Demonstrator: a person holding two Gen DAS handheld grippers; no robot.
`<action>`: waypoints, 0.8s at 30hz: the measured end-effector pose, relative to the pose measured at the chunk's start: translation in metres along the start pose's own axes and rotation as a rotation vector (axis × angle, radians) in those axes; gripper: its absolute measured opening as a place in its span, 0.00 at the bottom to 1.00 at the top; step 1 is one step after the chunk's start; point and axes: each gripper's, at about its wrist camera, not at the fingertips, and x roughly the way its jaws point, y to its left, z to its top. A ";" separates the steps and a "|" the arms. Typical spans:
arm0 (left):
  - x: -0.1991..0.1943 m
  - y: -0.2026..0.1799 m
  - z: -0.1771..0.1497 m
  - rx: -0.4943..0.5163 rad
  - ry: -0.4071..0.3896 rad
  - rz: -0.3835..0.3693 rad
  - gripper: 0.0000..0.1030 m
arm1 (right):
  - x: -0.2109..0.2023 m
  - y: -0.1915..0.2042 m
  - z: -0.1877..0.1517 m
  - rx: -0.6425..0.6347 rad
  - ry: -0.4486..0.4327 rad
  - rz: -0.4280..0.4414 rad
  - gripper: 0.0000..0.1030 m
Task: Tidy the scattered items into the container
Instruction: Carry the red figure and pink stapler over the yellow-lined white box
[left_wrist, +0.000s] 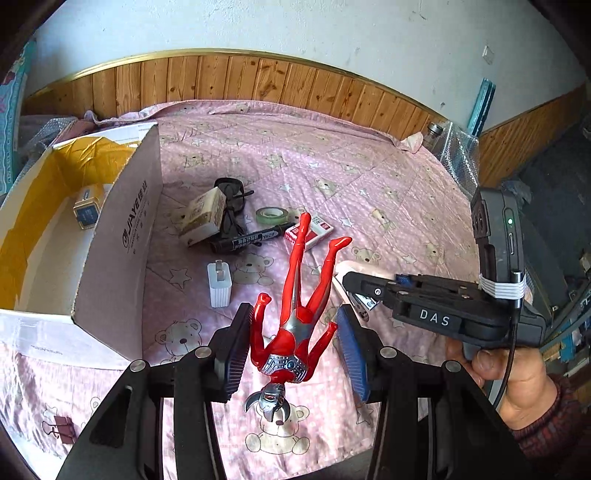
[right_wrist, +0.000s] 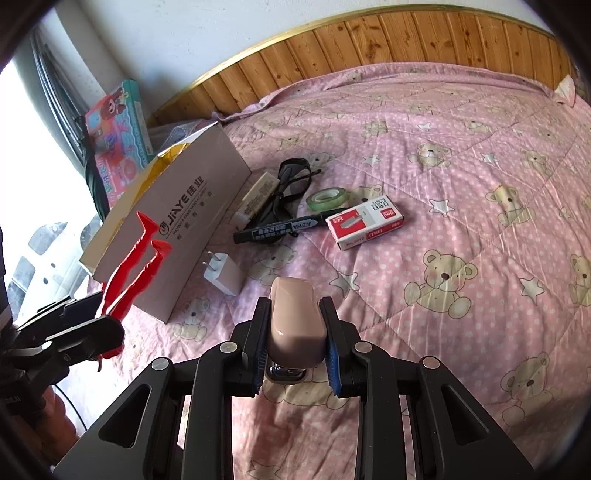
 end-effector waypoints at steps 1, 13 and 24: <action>-0.003 0.001 0.002 -0.003 -0.008 0.000 0.46 | -0.001 0.002 0.001 -0.004 -0.003 0.001 0.26; -0.034 0.019 0.011 -0.051 -0.072 0.016 0.46 | -0.008 0.030 0.010 -0.062 -0.015 0.017 0.26; -0.059 0.048 0.030 -0.139 -0.063 0.117 0.46 | -0.007 0.077 0.035 -0.145 -0.036 0.055 0.26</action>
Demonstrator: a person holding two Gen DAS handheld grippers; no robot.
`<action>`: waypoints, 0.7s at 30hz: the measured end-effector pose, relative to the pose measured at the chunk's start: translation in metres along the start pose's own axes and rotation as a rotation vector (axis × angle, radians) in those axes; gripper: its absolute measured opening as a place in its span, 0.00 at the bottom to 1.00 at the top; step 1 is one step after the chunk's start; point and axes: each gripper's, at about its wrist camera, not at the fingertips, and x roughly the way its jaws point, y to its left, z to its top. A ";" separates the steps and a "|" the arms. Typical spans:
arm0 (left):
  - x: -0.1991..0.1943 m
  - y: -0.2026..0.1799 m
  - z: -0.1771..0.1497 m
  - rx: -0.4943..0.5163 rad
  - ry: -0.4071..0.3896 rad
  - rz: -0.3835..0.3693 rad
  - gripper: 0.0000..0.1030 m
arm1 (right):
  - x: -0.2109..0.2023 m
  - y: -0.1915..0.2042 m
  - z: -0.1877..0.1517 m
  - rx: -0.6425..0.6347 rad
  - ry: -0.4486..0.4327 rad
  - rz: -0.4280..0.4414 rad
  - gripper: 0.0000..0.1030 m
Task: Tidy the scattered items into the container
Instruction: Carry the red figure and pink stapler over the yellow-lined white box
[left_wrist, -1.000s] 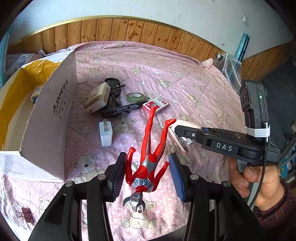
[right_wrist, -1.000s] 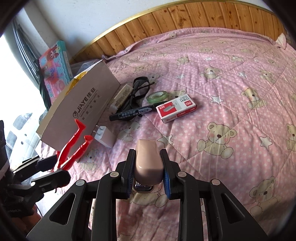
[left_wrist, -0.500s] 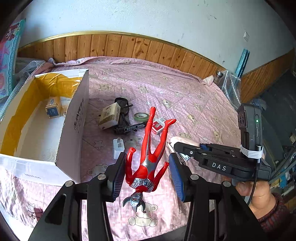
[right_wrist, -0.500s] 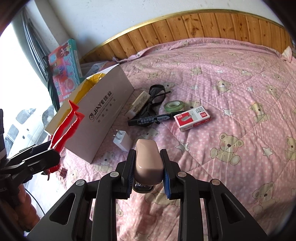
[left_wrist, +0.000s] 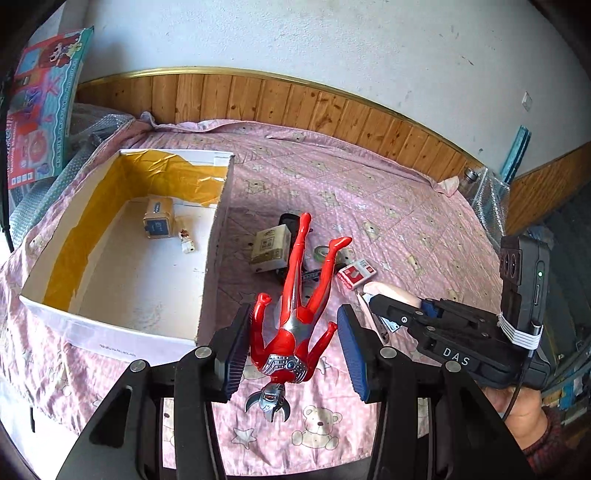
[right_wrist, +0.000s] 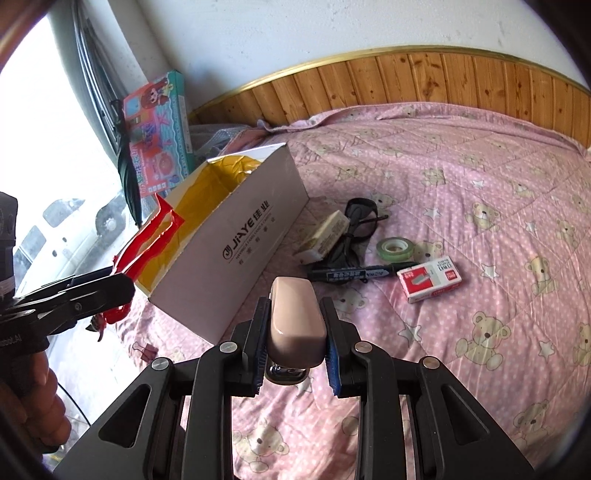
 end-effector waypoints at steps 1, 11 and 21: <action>-0.002 0.002 0.002 -0.001 -0.003 0.007 0.46 | 0.002 0.004 0.003 -0.007 -0.001 0.005 0.26; -0.023 0.021 0.019 0.010 -0.070 0.097 0.46 | 0.006 0.046 0.033 -0.083 -0.027 0.053 0.26; -0.043 0.044 0.038 0.005 -0.126 0.136 0.46 | 0.004 0.080 0.064 -0.134 -0.062 0.096 0.26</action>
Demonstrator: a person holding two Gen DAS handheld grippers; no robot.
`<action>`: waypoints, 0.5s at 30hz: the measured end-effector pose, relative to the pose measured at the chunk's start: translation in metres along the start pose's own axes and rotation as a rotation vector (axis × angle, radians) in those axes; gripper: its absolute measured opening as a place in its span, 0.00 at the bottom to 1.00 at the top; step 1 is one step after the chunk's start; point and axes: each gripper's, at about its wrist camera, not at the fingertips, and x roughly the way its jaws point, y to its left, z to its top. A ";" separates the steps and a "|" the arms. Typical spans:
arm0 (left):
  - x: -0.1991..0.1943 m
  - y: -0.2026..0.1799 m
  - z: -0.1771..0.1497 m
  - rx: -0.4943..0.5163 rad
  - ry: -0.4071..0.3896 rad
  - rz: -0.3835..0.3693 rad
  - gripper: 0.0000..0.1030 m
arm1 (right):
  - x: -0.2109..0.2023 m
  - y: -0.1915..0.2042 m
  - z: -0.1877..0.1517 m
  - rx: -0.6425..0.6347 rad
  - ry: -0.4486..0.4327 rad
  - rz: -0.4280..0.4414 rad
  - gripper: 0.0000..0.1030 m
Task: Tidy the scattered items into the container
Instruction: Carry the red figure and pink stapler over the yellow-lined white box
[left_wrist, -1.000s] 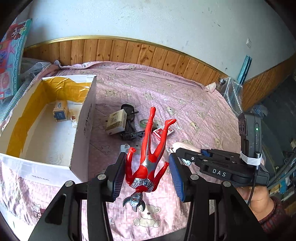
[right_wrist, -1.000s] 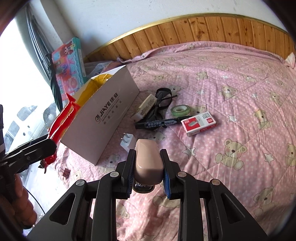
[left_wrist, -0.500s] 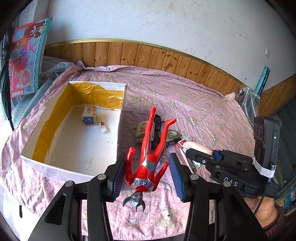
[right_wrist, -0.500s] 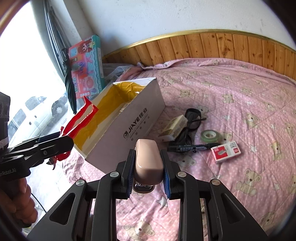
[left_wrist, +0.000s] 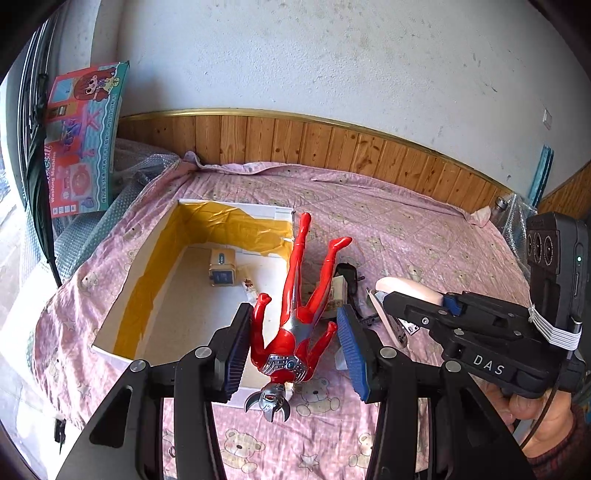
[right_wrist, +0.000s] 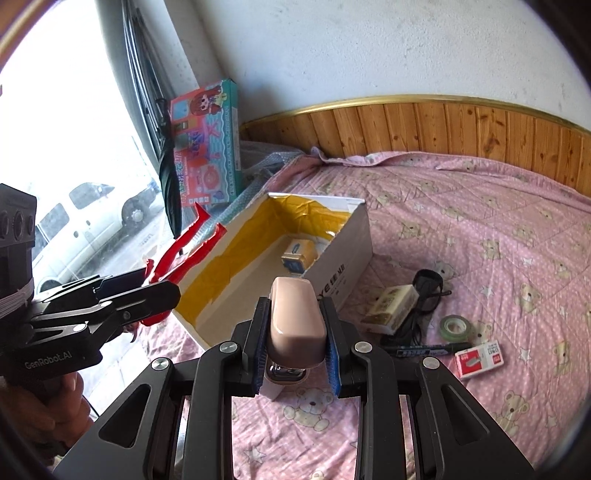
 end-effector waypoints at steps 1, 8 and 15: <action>-0.001 0.003 0.002 -0.003 -0.004 0.003 0.46 | 0.001 0.003 0.003 -0.002 -0.002 0.004 0.26; -0.008 0.027 0.015 -0.045 -0.029 0.030 0.46 | 0.007 0.018 0.022 -0.032 -0.002 0.033 0.26; -0.009 0.051 0.024 -0.099 -0.030 0.054 0.46 | 0.019 0.030 0.041 -0.062 0.005 0.064 0.26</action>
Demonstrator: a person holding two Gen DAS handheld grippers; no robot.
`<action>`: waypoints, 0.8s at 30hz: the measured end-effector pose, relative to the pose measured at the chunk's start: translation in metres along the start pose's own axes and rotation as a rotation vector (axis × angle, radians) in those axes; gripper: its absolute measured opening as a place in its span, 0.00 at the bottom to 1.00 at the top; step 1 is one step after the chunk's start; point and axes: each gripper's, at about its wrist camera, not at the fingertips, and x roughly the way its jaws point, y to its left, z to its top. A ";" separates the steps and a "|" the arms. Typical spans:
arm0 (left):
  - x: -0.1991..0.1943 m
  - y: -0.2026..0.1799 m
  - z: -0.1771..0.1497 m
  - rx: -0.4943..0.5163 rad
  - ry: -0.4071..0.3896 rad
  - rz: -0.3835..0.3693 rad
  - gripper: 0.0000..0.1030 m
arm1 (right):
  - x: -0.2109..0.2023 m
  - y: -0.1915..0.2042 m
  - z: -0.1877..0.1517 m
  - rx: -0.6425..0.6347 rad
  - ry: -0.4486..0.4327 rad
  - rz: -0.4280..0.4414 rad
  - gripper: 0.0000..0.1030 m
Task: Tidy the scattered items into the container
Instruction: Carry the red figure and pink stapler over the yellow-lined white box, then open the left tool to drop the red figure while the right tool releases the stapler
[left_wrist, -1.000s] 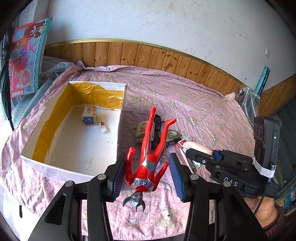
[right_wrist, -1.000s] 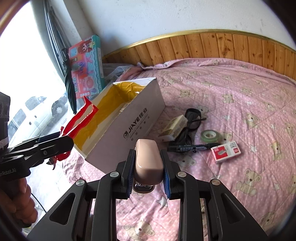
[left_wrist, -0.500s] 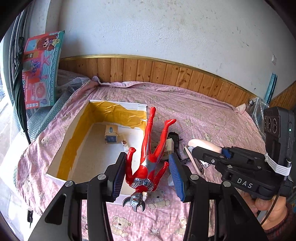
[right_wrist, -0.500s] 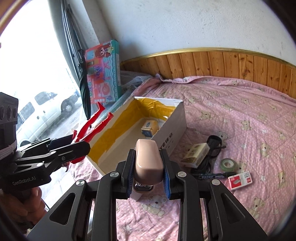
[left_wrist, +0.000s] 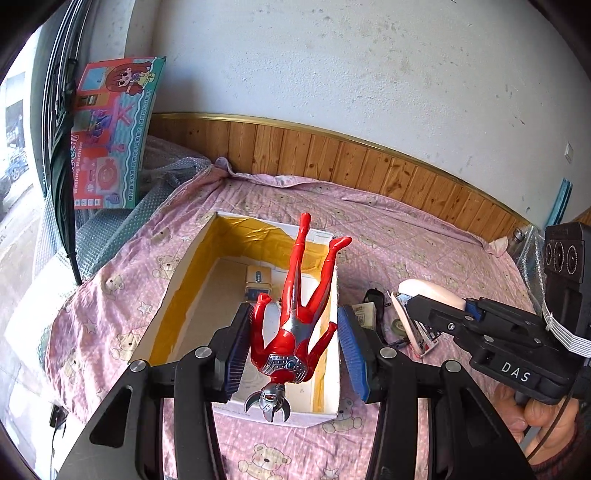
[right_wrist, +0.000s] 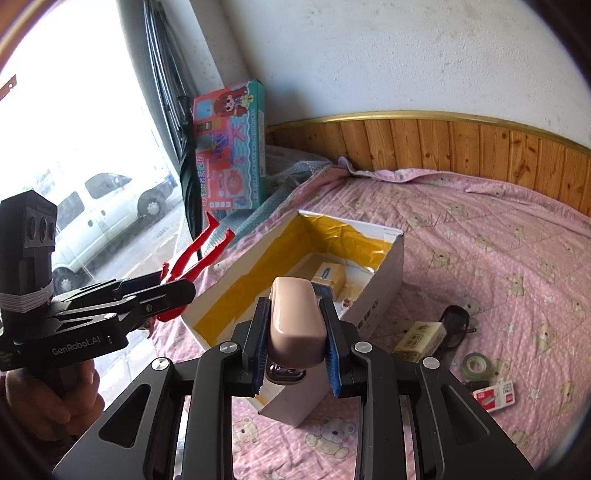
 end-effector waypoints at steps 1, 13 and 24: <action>0.002 0.003 0.001 -0.010 0.004 0.002 0.46 | 0.003 0.002 0.002 -0.006 0.003 0.004 0.26; 0.049 0.050 0.007 -0.174 0.103 0.002 0.46 | 0.064 0.016 0.004 -0.023 0.125 0.054 0.26; 0.115 0.088 0.005 -0.219 0.298 0.051 0.46 | 0.142 0.010 0.008 -0.029 0.298 0.031 0.27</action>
